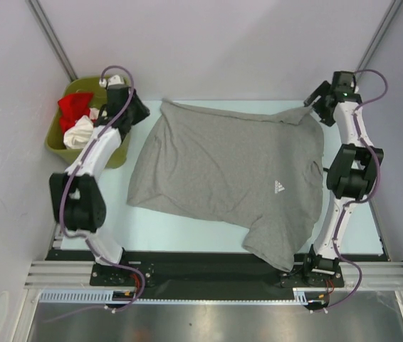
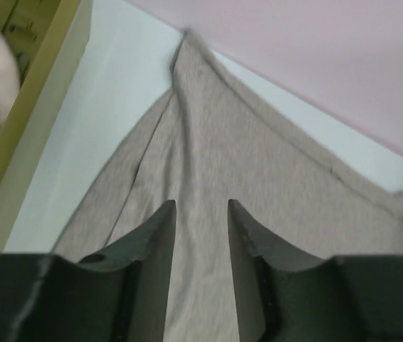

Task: Fold and stack the t-shirts
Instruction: Flatten the tshirt out

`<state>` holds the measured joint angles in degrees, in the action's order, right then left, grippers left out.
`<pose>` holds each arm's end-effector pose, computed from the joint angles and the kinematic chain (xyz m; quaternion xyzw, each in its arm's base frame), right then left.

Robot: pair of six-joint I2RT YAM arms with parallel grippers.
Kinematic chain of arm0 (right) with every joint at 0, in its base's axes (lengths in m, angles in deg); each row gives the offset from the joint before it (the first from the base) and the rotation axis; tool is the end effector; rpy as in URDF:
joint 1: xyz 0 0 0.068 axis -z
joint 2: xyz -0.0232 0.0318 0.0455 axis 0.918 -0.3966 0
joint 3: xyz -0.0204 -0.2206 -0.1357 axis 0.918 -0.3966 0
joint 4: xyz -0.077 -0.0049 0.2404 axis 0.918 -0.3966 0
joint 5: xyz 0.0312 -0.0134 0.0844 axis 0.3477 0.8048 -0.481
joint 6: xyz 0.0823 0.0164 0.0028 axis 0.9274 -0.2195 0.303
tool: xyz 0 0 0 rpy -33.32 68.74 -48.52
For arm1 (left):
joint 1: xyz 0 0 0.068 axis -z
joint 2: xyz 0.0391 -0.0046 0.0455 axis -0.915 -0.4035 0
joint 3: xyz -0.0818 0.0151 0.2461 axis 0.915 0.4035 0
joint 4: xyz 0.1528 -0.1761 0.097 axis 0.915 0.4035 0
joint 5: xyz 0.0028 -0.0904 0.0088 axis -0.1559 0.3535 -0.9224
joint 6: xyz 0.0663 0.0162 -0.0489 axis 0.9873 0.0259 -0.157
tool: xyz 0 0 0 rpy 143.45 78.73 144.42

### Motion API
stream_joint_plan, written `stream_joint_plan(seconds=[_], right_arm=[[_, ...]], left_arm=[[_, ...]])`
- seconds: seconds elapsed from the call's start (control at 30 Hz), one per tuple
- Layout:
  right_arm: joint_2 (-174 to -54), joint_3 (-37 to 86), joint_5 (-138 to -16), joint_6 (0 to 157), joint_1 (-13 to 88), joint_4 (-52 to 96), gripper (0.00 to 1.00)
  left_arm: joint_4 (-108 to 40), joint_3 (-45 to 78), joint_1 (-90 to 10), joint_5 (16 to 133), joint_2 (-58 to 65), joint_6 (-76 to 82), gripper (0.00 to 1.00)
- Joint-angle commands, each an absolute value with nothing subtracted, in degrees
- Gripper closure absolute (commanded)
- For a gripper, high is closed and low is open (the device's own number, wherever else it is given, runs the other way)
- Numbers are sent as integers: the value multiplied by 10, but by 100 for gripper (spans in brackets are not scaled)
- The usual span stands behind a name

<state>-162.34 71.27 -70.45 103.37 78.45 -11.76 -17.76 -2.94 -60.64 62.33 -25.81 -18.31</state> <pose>0.5199 -0.1080 0.2393 0.3353 0.8482 0.0757 0.4030 0.4565 -0.0397 0.2894 -0.2155 0.8286 -0.1420 0.4968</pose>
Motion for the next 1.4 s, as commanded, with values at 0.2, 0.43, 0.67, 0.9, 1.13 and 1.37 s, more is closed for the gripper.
stream_joint_plan(seconds=[0.2,0.43,0.67,0.9,1.13,1.37], right_arm=[[-1328,390,-693,1055,618,-209,14],[-1147,118,-781,1066,582,-188,34],[-1013,2,-794,1090,591,-238,45],[-940,-47,-801,1092,642,-260,45],[-939,-55,-809,1084,662,-261,45],[-941,-64,-816,1084,662,-255,45]], left_arm=[[-17,260,-615,575,-4,-162,60],[10,281,-629,631,-71,-117,72],[21,256,-629,644,-170,-119,70],[62,241,-629,602,-206,-144,68],[70,260,-625,558,-168,-160,69],[59,274,-615,558,-171,-167,67]])
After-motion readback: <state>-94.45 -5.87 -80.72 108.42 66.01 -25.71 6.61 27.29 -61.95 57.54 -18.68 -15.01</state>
